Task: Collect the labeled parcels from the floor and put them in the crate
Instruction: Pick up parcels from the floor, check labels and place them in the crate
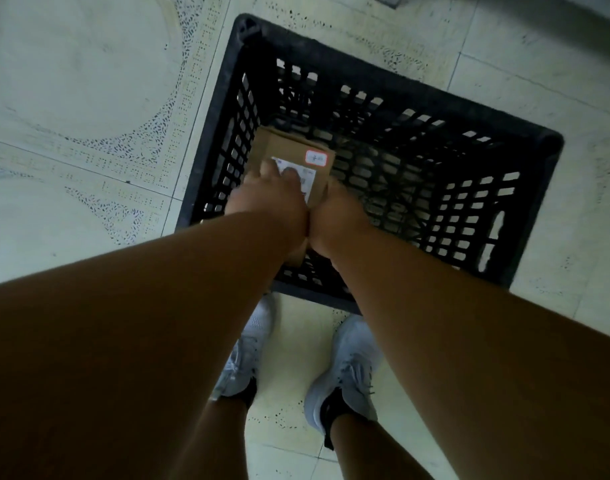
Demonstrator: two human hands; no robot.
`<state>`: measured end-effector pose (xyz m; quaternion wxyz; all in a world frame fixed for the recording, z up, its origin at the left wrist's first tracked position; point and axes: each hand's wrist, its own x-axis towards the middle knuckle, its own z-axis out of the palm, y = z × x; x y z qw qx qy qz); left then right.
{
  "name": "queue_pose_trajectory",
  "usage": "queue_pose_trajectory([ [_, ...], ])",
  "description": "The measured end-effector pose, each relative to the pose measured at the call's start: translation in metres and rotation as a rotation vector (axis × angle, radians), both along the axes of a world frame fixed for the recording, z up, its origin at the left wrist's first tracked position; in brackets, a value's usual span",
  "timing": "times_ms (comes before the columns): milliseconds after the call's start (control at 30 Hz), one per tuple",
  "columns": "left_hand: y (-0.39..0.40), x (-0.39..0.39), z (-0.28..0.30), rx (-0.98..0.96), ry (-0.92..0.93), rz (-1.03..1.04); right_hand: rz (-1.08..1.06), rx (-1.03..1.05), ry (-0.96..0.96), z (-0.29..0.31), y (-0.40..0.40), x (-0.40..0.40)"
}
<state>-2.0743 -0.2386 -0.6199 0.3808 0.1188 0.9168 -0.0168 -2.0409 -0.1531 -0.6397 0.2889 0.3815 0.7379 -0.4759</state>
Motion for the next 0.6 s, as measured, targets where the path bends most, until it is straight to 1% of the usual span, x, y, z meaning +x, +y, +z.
queue_pose_trajectory([
  [67, 0.005, 0.002, 0.044, 0.108, 0.059, -0.054, 0.029, 0.092, 0.093, 0.042, 0.01, 0.004],
  [167, 0.012, 0.009, 0.128, 0.279, 0.122, -0.057, -0.005, 0.195, 0.196, 0.125, 0.022, 0.012],
  [300, 0.024, 0.022, 0.275, 0.486, 0.194, -0.042, -0.151, 0.226, 0.291, 0.268, 0.033, 0.028],
  [367, 0.03, 0.031, 0.354, 0.552, 0.229, -0.074, -0.241, 0.235, 0.348, 0.348, 0.039, 0.043],
  [433, 0.038, 0.04, 0.424, 0.621, 0.295, -0.135, -0.293, 0.294, 0.42, 0.422, 0.049, 0.063],
  [500, 0.053, 0.049, 0.484, 0.693, 0.36, -0.2, -0.34, 0.377, 0.51, 0.485, 0.067, 0.082],
  [600, 0.084, 0.069, 0.559, 0.824, 0.388, -0.271, -0.417, 0.494, 0.622, 0.564, 0.101, 0.111],
])
